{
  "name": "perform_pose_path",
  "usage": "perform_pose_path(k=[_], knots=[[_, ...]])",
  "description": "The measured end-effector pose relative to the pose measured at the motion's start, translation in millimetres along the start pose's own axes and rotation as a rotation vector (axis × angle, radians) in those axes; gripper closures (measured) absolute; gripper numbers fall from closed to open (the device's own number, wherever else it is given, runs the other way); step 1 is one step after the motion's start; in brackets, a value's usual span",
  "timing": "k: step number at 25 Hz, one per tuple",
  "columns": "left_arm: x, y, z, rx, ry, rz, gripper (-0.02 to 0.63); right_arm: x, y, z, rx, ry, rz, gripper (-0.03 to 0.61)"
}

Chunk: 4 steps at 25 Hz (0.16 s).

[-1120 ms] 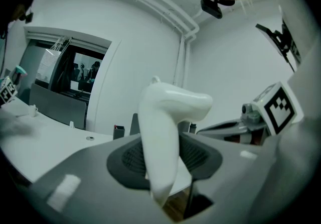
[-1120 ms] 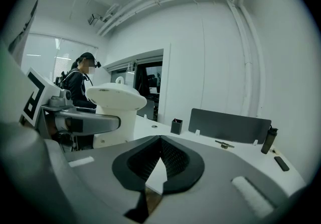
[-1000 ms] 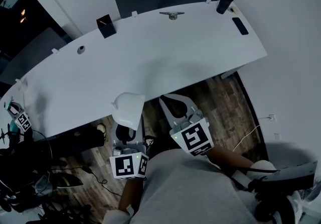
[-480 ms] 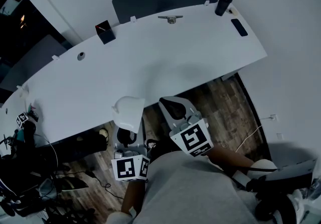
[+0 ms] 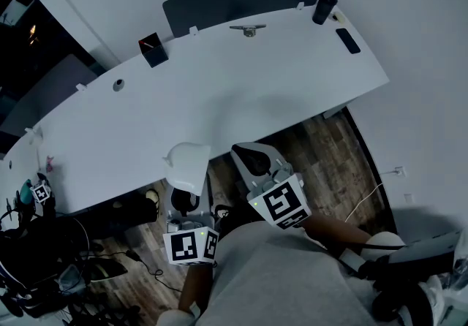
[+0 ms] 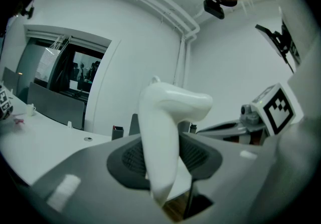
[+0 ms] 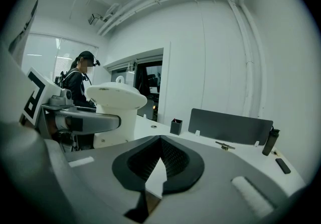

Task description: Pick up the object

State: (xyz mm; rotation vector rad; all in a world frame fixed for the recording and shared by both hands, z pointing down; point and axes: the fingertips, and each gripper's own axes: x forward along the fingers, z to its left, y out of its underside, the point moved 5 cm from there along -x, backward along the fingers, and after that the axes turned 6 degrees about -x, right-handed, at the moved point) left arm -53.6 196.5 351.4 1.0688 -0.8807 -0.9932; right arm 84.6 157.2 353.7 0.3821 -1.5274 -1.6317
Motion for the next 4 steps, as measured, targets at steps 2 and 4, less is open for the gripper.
perform_pose_path(k=[2,4], knots=[[0.7,-0.3,1.0,0.0,0.0,0.002,0.448,1.5,-0.4,0.3,0.0,-0.001,0.001,0.578],[1.3,-0.4,2.2,0.0,0.001,0.004,0.448,3.0,-0.8,0.8,0.0,-0.002,0.002,0.577]])
